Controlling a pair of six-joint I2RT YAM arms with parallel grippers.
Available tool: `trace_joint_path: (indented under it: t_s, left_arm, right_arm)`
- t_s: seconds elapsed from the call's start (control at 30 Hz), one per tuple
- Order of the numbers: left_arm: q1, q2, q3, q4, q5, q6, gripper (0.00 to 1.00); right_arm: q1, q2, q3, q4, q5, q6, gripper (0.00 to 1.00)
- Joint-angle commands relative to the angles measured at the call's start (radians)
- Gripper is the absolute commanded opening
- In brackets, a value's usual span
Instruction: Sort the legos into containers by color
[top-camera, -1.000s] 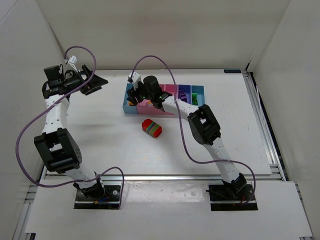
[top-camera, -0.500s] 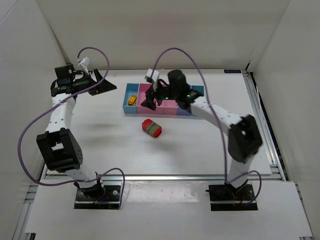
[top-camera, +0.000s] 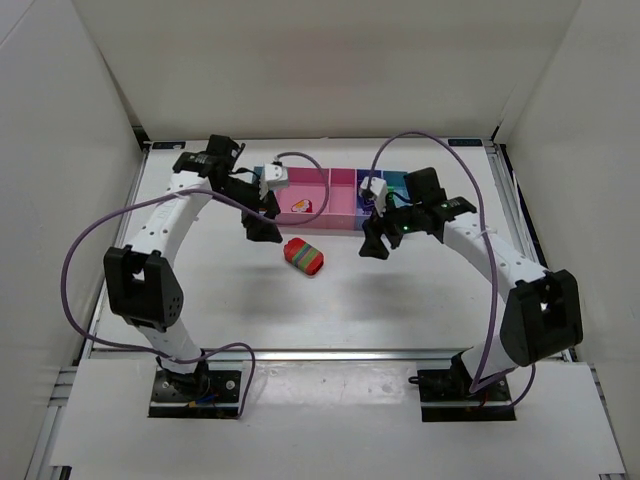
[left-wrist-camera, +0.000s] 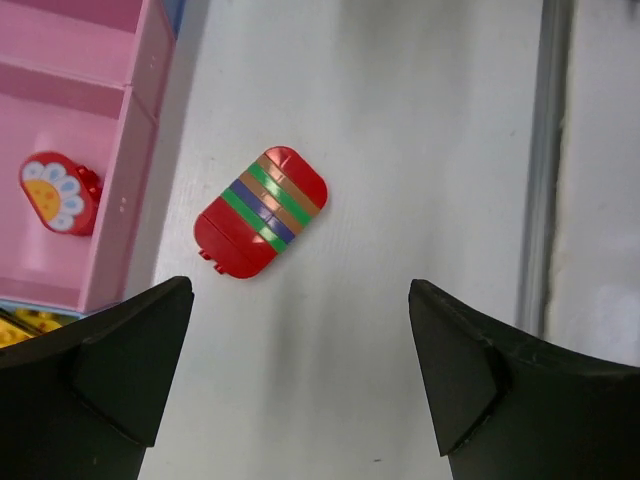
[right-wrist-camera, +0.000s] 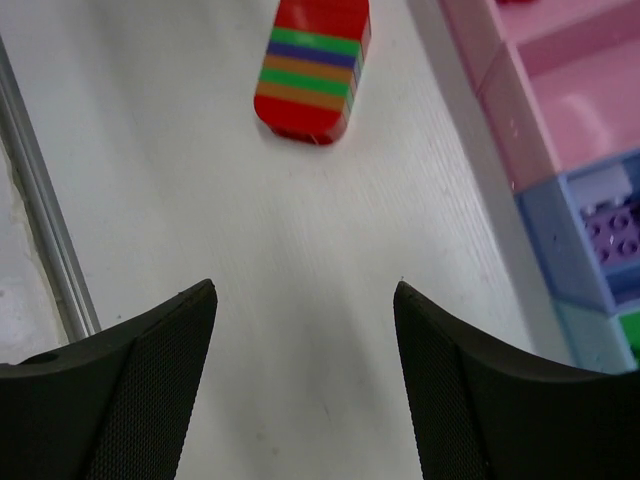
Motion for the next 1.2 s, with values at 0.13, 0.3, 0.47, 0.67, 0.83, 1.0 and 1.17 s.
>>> trace_joint_path:
  t_s: [0.13, 0.3, 0.47, 0.67, 0.83, 1.0, 1.17]
  left_arm:
    - [0.003, 0.017, -0.041, -0.102, 0.041, 0.721, 1.0]
    - [-0.002, 0.201, 0.122, -0.288, 0.069, 0.993, 0.99]
    - [-0.063, 0.331, 0.206, -0.415, 0.048, 1.195, 0.99]
    - [-0.098, 0.434, 0.275, -0.5, 0.005, 1.28, 1.0]
    - [-0.117, 0.443, 0.239, -0.501, -0.029, 1.296, 1.0]
    - [-0.131, 0.44, 0.211, -0.504, -0.051, 1.233, 0.99]
    - [-0.134, 0.42, 0.16, -0.501, -0.068, 1.213, 0.99]
  right_arm:
    - [-0.103, -0.095, -0.05, -0.035, 0.007, 0.004, 0.75]
    - [-0.152, -0.103, -0.058, -0.038, 0.004, 0.002, 0.75]
    - [-0.204, -0.103, -0.057, -0.045, 0.004, -0.001, 0.75]
    - [-0.256, -0.103, -0.061, -0.051, 0.007, -0.002, 0.74]
    - [-0.278, -0.099, -0.072, -0.051, -0.004, -0.002, 0.74]
    - [-0.281, -0.089, -0.073, -0.039, -0.007, -0.002, 0.74]
    - [-0.287, -0.073, -0.075, -0.025, -0.014, 0.002, 0.74]
